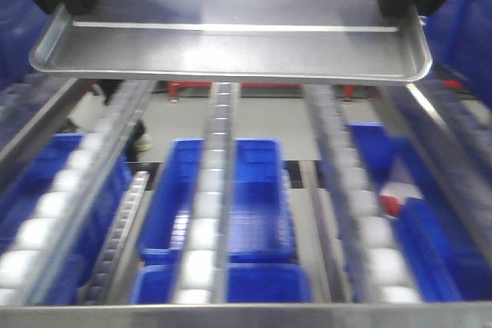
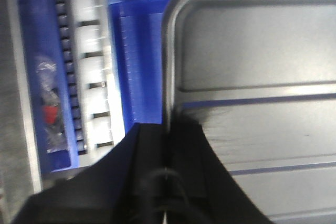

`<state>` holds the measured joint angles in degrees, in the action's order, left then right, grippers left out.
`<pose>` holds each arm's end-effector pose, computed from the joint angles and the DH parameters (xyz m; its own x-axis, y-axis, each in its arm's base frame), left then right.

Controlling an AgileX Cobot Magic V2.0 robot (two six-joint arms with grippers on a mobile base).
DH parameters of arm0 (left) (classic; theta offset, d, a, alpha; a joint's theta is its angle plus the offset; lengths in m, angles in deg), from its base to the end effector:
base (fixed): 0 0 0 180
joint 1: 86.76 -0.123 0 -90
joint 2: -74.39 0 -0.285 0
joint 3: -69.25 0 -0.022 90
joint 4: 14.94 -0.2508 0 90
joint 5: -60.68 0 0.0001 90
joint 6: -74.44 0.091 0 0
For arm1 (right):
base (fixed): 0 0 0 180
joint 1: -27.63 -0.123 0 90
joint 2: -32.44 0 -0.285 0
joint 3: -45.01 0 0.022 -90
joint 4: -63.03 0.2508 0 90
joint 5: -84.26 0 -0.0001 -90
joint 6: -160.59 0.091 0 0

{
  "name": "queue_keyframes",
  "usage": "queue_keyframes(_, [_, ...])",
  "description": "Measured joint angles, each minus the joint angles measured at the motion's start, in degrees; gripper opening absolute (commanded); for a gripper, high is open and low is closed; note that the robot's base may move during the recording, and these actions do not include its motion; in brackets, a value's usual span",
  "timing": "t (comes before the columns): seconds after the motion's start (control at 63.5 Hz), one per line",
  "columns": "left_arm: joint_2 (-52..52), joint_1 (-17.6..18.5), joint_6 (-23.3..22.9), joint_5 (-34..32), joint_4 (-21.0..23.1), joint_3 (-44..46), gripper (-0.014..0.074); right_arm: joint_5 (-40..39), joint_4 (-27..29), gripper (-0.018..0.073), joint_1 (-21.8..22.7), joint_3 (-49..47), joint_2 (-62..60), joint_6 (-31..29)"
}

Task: Grab silver tray and stack on right shelf
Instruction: 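Hold the silver tray raised in both grippers while the base drives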

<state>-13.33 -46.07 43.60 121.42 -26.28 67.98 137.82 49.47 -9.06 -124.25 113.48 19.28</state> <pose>0.2261 -0.1738 0.3571 -0.8349 0.1638 -0.5254 0.2429 0.9663 -0.0847 0.2177 0.1408 0.3459 -0.8163 0.0140 -0.5775 -0.0979 0.9819 0.1622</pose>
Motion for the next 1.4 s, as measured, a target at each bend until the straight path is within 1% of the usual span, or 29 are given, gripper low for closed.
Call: queue_keyframes(1.401, [0.0, 0.0, -0.11, 0.0, 0.12, 0.09, -0.0093, 0.12, 0.0, 0.0057, 0.0, 0.0, 0.0, 0.0])
